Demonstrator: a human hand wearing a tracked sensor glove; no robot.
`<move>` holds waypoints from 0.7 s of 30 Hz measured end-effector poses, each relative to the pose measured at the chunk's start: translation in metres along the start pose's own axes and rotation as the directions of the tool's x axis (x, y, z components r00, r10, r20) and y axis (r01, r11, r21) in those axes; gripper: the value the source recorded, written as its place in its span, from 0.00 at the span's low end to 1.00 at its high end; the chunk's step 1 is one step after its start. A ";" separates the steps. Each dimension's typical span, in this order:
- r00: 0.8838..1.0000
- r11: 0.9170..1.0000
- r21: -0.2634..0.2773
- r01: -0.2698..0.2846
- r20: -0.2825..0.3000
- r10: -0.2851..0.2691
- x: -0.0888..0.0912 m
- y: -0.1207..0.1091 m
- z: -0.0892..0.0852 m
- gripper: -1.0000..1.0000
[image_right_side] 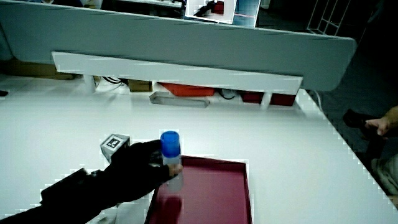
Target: Place glue into plate
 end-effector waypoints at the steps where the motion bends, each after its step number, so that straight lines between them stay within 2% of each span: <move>1: 1.000 1.000 -0.002 0.018 -0.004 -0.018 -0.003 0.000 -0.002 0.50; 2: 1.000 0.999 -0.018 -0.030 0.008 0.030 -0.003 -0.001 -0.004 0.50; 3: 1.000 1.000 -0.019 -0.015 -0.006 0.015 -0.006 -0.001 -0.006 0.50; 4: 0.999 0.999 -0.034 -0.038 -0.020 0.038 -0.007 -0.001 -0.007 0.50; 5: 0.999 0.999 -0.037 -0.033 -0.035 0.032 -0.011 -0.001 -0.009 0.50; 7: 1.000 0.999 -0.046 -0.018 -0.025 0.017 -0.014 -0.002 -0.012 0.50; 9: 0.998 0.997 -0.057 -0.050 -0.040 0.048 -0.015 -0.003 -0.015 0.50; 10: 0.998 0.996 -0.068 -0.062 -0.020 0.061 -0.017 -0.004 -0.016 0.50; 14: 0.999 0.997 -0.061 -0.037 -0.035 0.035 -0.018 -0.004 -0.019 0.50; 16: 0.998 0.996 -0.066 -0.055 -0.011 0.054 -0.018 -0.005 -0.019 0.50; 17: 0.998 0.997 -0.066 -0.051 -0.028 0.049 -0.018 -0.006 -0.019 0.50; 18: 0.998 0.996 -0.069 -0.059 -0.007 0.059 -0.018 -0.006 -0.020 0.50; 19: 0.997 0.995 -0.068 -0.071 -0.032 0.069 -0.019 -0.006 -0.020 0.50; 20: 0.998 0.996 -0.067 -0.063 -0.014 0.062 -0.019 -0.006 -0.021 0.50; 21: 0.998 0.996 -0.067 -0.062 -0.020 0.061 -0.020 -0.006 -0.021 0.46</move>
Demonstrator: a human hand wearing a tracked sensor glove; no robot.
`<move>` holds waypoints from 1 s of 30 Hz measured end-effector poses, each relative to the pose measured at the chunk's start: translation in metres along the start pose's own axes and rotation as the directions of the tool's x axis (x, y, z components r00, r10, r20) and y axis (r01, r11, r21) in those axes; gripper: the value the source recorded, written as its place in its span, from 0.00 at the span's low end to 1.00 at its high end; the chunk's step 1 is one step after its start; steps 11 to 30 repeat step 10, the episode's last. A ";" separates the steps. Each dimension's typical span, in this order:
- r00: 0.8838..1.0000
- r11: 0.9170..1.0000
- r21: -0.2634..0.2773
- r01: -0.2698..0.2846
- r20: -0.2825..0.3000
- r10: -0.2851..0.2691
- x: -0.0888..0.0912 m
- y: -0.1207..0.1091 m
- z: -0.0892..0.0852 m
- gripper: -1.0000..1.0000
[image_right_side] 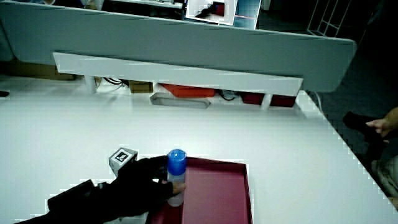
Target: Place glue into plate
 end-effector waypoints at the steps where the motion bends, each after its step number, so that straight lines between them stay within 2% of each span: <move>1: 1.000 1.000 -0.005 -0.016 0.023 0.016 0.000 -0.001 0.000 0.42; 3: 0.997 1.000 0.005 -0.004 0.071 0.003 -0.001 -0.005 0.001 0.33; 4: 0.994 1.000 0.000 -0.025 0.107 0.025 0.001 -0.007 0.003 0.29; 5: 0.992 1.000 0.000 0.003 0.127 -0.003 0.001 -0.008 0.006 0.25; 6: 0.992 1.000 -0.003 0.026 0.121 -0.026 0.000 -0.008 0.009 0.21; 7: 0.982 0.985 0.017 0.173 -0.082 -0.171 -0.008 -0.004 0.015 0.17; 8: 0.992 0.993 -0.038 0.109 0.060 -0.106 -0.001 -0.007 0.018 0.12; 9: 0.980 0.994 -0.101 0.052 0.197 -0.031 0.006 -0.010 0.020 0.08; 10: 0.979 0.986 -0.162 0.027 0.203 0.007 0.013 -0.012 0.025 0.04; 30: 0.979 0.986 -0.162 0.027 0.203 0.007 0.013 -0.012 0.025 0.04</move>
